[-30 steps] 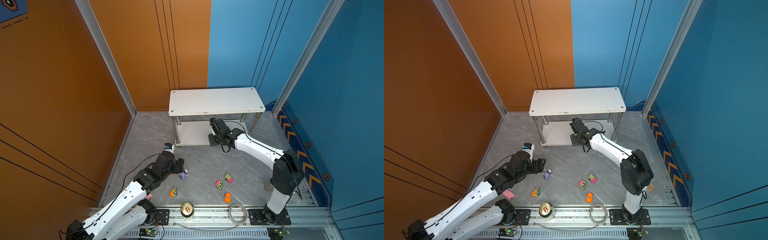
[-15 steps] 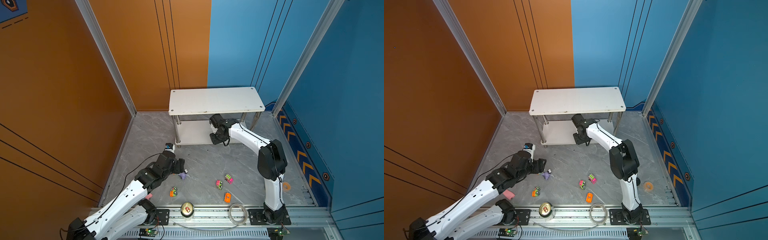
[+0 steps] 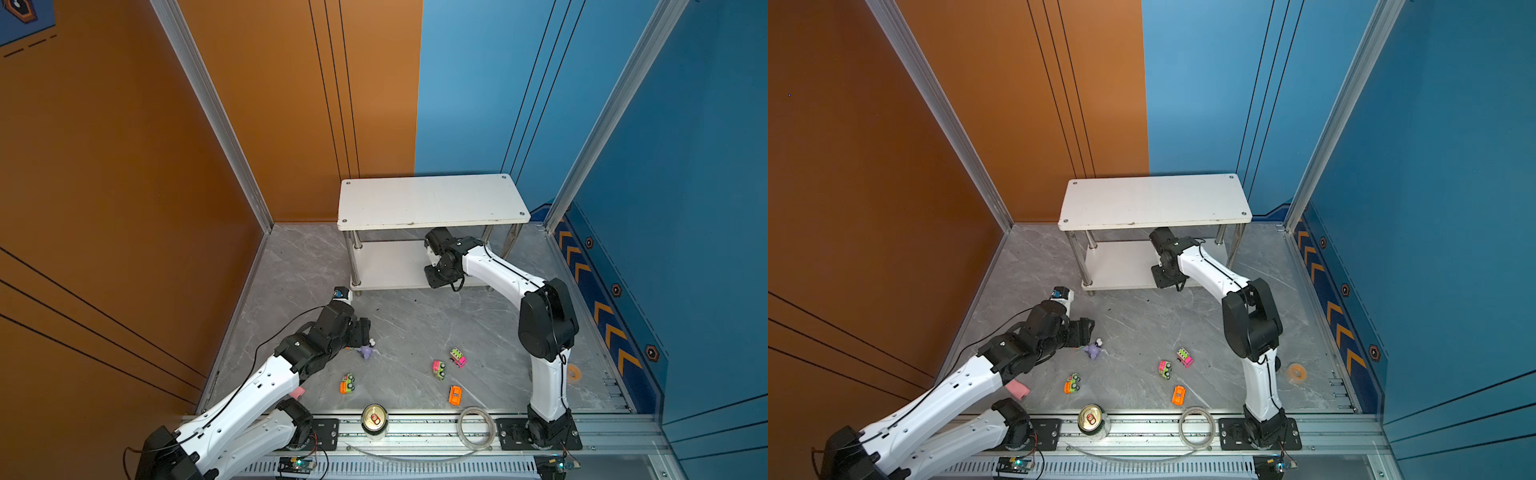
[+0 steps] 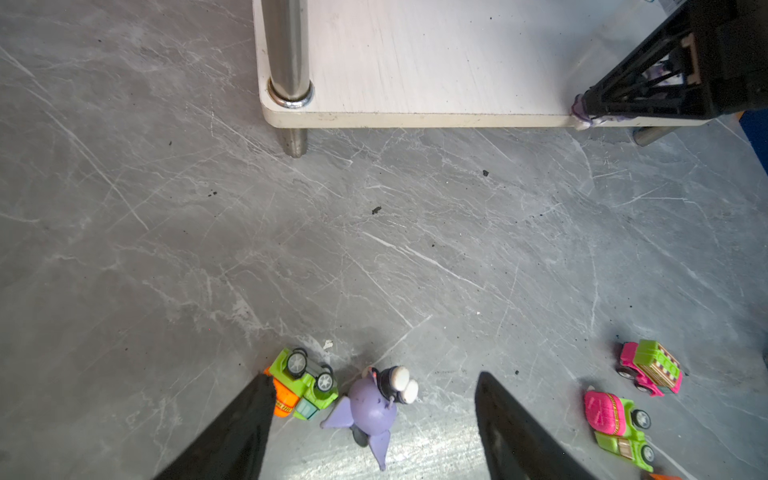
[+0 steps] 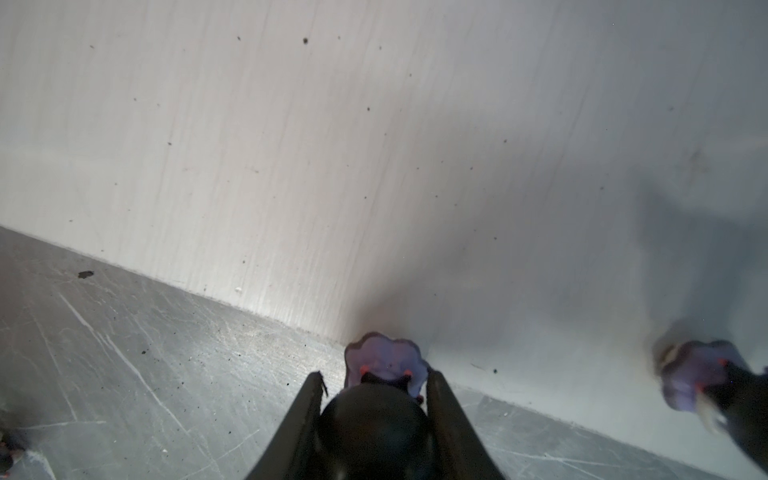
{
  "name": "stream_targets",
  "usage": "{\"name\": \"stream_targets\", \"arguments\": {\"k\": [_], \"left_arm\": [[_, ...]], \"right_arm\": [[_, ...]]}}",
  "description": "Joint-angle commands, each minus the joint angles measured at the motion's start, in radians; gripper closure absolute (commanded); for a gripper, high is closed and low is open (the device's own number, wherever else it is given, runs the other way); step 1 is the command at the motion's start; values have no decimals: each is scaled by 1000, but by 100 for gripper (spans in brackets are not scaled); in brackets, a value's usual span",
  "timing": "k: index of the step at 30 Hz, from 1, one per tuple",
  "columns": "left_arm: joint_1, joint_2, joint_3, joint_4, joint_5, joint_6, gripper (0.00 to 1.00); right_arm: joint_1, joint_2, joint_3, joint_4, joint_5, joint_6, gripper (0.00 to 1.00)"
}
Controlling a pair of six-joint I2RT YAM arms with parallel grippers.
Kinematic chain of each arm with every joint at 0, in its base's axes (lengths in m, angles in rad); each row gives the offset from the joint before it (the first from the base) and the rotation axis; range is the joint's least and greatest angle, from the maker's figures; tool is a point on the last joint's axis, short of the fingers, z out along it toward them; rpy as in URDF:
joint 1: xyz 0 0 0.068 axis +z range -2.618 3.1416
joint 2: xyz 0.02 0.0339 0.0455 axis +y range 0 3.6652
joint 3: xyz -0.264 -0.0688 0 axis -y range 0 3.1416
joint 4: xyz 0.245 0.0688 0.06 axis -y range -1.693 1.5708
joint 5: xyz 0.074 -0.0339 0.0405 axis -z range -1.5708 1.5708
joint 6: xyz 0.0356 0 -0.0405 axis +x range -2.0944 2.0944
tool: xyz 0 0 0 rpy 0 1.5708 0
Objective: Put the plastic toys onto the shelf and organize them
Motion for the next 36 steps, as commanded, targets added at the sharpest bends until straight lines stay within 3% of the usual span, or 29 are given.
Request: {"name": "stream_targets", "arguments": {"k": [1,7,13,22,26,36], "left_arm": [[13,10,13,17,30,-8,22],[12,15,11,23,35,-8,23],[9,15,4,37,44,-14,23],[5,7,-4,38,48,-15,22],[4,3,-6,37,49,-16,22],[4,4,-7,30,41,-16,20]], "right_arm": [[-9,-59,-26,29,-35,21,85],[9,-166,-170,85,-111,59,85],[66,-268,-339,102,-102,97,84],[147,-236,-485,139,-82,130,83],[157,-214,-490,161,-74,138,75],[155,-177,-491,200,-68,134,40]]}}
